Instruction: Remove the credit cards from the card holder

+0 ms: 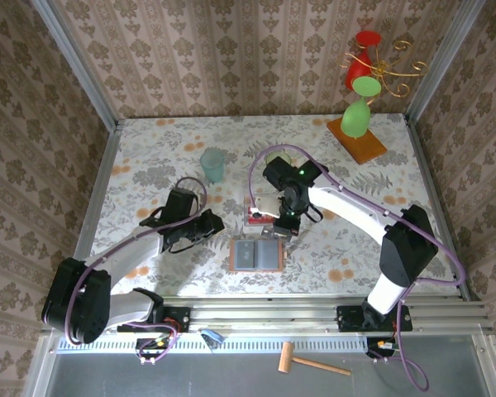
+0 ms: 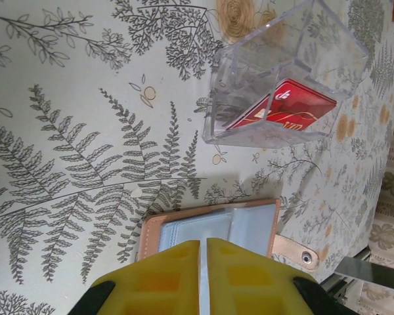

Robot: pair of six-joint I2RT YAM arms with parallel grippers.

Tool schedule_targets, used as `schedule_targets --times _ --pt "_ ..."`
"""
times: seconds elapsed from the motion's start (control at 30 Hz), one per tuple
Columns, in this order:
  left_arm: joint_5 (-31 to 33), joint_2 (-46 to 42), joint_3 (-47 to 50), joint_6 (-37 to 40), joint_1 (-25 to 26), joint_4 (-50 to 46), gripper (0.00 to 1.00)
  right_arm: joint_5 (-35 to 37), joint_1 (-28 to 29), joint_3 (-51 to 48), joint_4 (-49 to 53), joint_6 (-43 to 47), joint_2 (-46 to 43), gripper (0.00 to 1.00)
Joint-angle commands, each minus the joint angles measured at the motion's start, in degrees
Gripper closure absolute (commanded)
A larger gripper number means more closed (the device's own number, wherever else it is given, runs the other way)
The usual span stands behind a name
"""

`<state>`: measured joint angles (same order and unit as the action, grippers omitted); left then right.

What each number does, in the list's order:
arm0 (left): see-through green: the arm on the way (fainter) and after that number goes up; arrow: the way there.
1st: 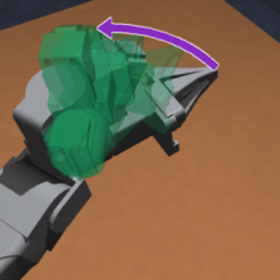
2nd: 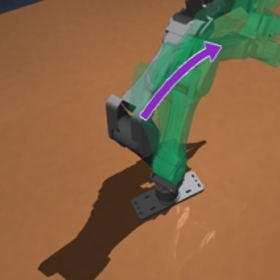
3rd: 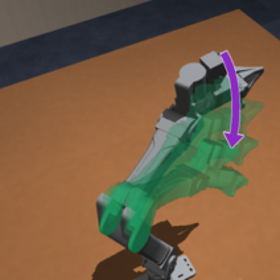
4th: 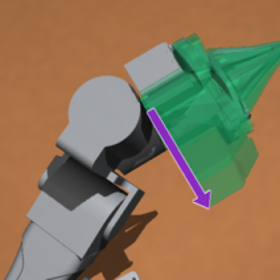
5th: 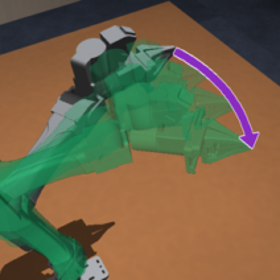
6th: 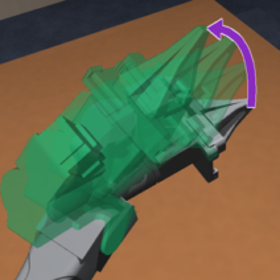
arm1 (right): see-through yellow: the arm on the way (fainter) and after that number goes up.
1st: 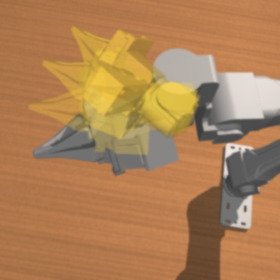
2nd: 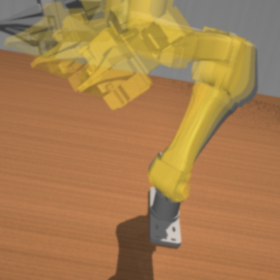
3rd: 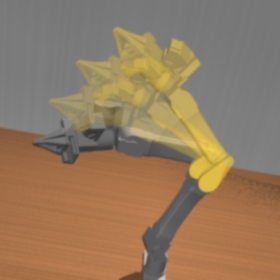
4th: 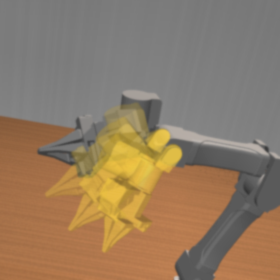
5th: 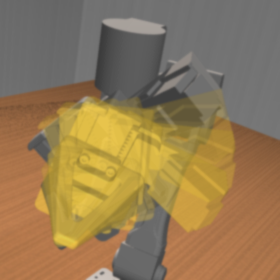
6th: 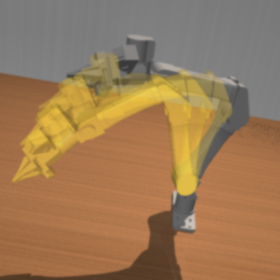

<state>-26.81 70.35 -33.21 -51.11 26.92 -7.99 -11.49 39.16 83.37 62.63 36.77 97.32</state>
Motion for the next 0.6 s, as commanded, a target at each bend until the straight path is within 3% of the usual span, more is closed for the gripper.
schedule_targets --times 0.0,0.2,0.33,0.57 --pt "0.1 -1.1 -1.4 1.4 -0.4 -0.6 0.88 2.4 -1.1 5.1 4.0 5.3 3.3 1.0" --pt "0.6 -1.8 -0.7 0.7 -2.9 2.0 0.88 2.3 -3.3 14.2 7.3 8.2 9.6 1.0" --pt "1.0 -3.6 0.2 0.6 -3.8 3.6 0.78 2.3 -4.6 20.0 9.7 10.0 14.2 1.0" --pt "1.2 -6.5 2.1 0.4 -6.5 5.2 0.76 2.1 -6.2 29.4 13.1 12.3 20.9 1.0"
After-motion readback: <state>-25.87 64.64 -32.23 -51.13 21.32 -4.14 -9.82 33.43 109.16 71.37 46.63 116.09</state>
